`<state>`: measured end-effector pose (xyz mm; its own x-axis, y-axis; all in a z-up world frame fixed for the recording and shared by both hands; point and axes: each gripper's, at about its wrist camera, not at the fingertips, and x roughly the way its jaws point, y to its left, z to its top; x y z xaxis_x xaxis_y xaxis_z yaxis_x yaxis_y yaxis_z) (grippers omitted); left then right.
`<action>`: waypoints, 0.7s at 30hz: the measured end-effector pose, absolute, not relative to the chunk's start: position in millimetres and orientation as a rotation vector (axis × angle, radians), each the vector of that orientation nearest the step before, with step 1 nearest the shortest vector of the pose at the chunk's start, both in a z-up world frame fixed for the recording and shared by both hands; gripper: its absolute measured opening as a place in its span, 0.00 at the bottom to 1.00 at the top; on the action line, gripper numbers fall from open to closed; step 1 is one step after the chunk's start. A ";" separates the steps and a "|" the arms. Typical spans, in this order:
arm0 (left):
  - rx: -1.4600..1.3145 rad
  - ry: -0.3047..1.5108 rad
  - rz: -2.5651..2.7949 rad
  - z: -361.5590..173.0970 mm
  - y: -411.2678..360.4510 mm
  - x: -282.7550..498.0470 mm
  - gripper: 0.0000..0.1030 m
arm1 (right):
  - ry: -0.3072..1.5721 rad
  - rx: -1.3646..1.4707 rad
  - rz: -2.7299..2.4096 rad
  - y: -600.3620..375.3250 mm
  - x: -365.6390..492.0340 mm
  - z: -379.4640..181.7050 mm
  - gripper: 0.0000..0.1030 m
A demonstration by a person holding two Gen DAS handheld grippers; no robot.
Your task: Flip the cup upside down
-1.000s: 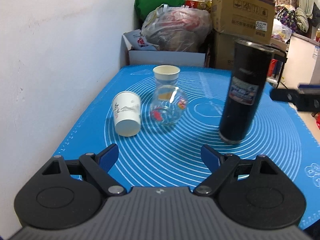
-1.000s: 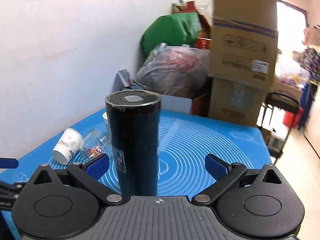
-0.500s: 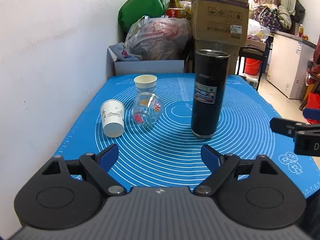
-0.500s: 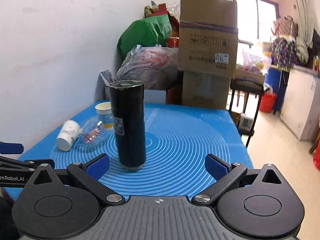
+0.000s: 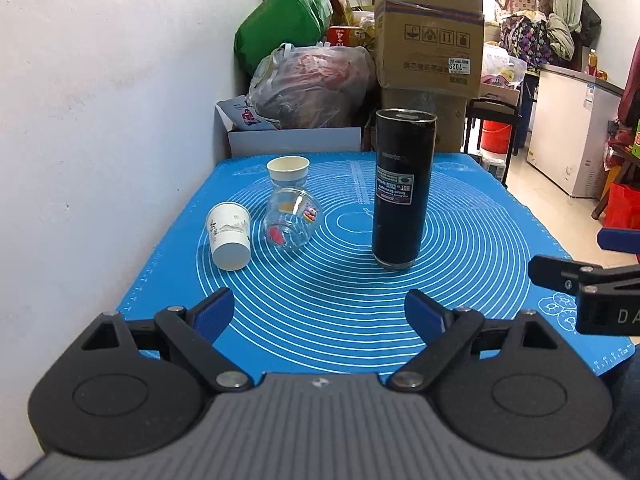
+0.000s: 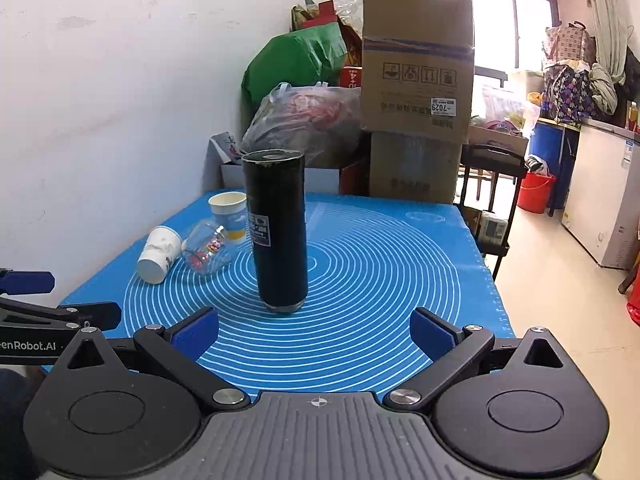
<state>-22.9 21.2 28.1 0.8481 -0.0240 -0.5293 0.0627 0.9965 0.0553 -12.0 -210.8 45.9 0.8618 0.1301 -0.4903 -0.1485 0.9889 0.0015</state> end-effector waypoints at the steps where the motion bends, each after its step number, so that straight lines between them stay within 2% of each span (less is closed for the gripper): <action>1: 0.069 0.554 -0.044 28.7 21.7 -23.9 0.89 | 0.516 -0.032 0.150 -210.8 -12.6 46.4 1.00; 21: 0.082 0.552 -0.053 29.3 20.4 -27.6 0.89 | 0.506 -0.030 0.170 -209.0 -26.3 52.2 1.00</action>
<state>-27.6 20.4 29.3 0.8502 -0.0282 -0.5257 0.0724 0.9953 0.0638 -26.3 -209.0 52.2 0.8609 0.1549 -0.4846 -0.1695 0.9854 0.0138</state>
